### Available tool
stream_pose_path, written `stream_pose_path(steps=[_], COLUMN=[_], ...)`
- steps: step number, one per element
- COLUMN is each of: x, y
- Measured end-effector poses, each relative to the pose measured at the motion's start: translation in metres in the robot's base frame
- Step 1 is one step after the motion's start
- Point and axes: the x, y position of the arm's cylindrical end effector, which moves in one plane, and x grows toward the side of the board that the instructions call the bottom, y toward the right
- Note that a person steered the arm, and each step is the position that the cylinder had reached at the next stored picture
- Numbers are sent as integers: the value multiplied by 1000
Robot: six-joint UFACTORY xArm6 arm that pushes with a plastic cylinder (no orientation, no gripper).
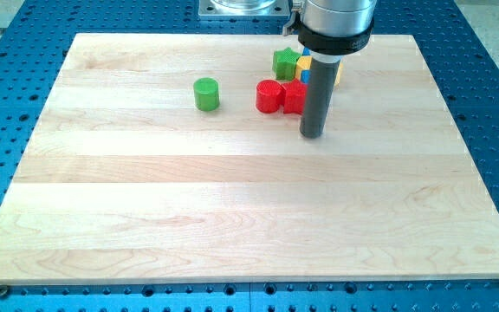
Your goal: Move the red star to the right of the red circle
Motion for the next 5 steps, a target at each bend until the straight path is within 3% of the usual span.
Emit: stream_pose_path(steps=[3, 5], x=[-17, -21], y=[24, -16])
